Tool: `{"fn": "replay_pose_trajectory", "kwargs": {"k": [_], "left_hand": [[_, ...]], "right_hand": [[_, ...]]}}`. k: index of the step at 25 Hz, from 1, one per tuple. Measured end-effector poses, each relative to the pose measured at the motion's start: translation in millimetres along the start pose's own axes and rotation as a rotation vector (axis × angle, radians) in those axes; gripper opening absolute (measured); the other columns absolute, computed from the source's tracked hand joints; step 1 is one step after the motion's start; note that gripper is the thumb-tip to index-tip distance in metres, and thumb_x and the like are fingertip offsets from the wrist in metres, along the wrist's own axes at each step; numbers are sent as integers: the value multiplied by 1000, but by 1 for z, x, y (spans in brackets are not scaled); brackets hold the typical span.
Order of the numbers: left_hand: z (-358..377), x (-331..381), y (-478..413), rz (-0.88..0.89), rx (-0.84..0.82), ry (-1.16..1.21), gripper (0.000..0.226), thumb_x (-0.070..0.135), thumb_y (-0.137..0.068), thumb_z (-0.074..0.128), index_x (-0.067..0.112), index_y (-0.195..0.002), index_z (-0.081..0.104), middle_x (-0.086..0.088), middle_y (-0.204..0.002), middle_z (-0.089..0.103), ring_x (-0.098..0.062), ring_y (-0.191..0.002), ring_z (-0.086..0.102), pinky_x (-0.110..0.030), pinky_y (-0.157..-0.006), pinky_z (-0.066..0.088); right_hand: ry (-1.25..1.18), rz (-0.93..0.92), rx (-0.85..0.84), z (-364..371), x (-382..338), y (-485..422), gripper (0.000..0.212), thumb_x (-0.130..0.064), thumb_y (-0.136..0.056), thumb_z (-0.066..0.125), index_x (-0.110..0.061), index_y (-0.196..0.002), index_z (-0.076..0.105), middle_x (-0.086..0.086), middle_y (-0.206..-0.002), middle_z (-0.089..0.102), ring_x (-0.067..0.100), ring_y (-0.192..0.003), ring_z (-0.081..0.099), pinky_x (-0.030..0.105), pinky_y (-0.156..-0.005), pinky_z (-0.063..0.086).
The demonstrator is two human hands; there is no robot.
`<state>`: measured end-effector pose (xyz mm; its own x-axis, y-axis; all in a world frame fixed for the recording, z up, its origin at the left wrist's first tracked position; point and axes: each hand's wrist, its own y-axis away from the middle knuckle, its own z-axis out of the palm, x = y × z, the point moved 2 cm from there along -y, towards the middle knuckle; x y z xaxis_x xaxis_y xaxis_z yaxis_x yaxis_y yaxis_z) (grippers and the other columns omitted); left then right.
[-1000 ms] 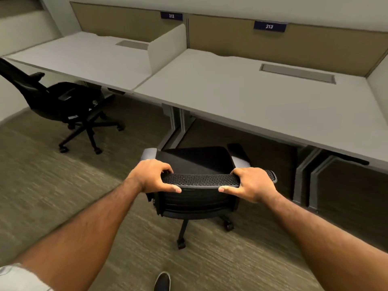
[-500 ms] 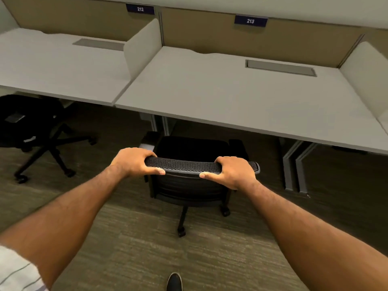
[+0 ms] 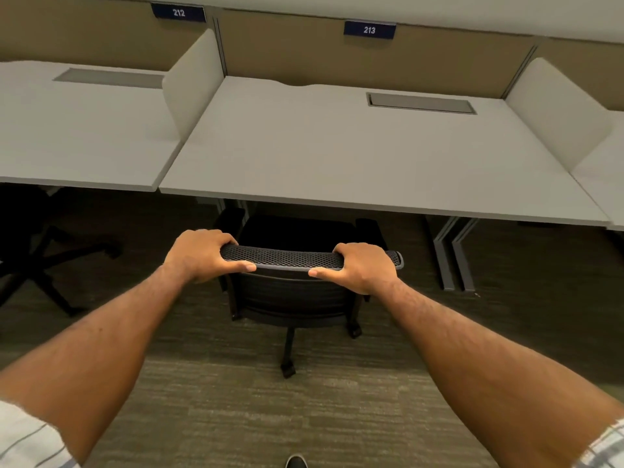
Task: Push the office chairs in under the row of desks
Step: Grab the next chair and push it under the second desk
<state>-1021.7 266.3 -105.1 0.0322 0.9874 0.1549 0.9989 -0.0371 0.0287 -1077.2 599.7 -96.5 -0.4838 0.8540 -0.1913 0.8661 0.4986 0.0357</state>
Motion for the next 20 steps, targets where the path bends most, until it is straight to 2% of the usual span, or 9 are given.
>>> {"fn": "replay_pose_trajectory", "kwargs": {"k": [4, 6, 8, 9, 10, 12, 15, 20], "left_hand": [[-1, -3, -3, 39, -20, -10, 87, 105, -65, 33, 39, -108, 69, 24, -85, 59, 3, -75, 54, -25, -63, 40], [-6, -2, -5, 74, -143, 12, 97, 105, -67, 25, 35, -121, 66, 24, -93, 59, 3, -81, 54, -28, -69, 42], [-14, 2, -5, 73, -286, 27, 105, 104, -65, 20, 34, -136, 57, 17, -112, 62, -4, -98, 56, -37, -88, 46], [-18, 6, -5, 66, -311, 22, 107, 102, -66, 20, 34, -141, 52, 13, -122, 63, -8, -108, 56, -43, -99, 43], [-20, 13, -3, 70, -298, 3, 106, 100, -67, 21, 33, -144, 49, 10, -130, 62, -11, -116, 56, -47, -107, 39], [-19, 39, 2, 113, -214, -87, 105, 97, -73, 20, 30, -150, 42, 6, -141, 58, -15, -128, 53, -51, -114, 32], [-12, 102, 4, 239, -81, -192, 108, 95, -78, 13, 23, -157, 32, -1, -153, 47, -20, -139, 45, -49, -119, 29], [6, 230, -6, 427, 57, -238, 107, 92, -80, 6, 22, -158, 31, -9, -161, 36, -26, -147, 35, -51, -120, 27]], "right_hand": [[11, 27, 24, 4, -3, 3, 90, -107, -65, 27, -26, -82, 64, -10, -68, 61, 8, -63, 57, 33, -61, 52], [8, 28, 16, 3, -4, 5, 92, -105, -69, 29, -25, -92, 69, -10, -76, 65, 10, -70, 61, 35, -69, 55], [-1, -3, 8, 1, -5, 8, 94, -98, -78, 32, -23, -120, 70, -6, -107, 72, 15, -99, 65, 40, -94, 53], [-8, -16, 2, 0, -3, 11, 94, -93, -83, 34, -21, -136, 63, -1, -131, 67, 19, -121, 60, 44, -110, 43], [-17, -12, -4, -1, 0, 16, 93, -88, -87, 36, -20, -148, 52, 3, -151, 53, 22, -139, 47, 47, -122, 29], [-14, 44, 3, -5, 9, 35, 93, -83, -90, 36, -21, -159, 35, 8, -167, 29, 25, -154, 25, 50, -128, 12], [45, 139, 22, -13, 33, 72, 95, -83, -91, 32, -22, -163, 22, 10, -172, 13, 28, -157, 13, 51, -128, 9], [90, 264, 37, -19, 86, 157, 95, -82, -91, 31, -24, -164, 16, 9, -173, 8, 28, -158, 9, 49, -128, 10]]}}
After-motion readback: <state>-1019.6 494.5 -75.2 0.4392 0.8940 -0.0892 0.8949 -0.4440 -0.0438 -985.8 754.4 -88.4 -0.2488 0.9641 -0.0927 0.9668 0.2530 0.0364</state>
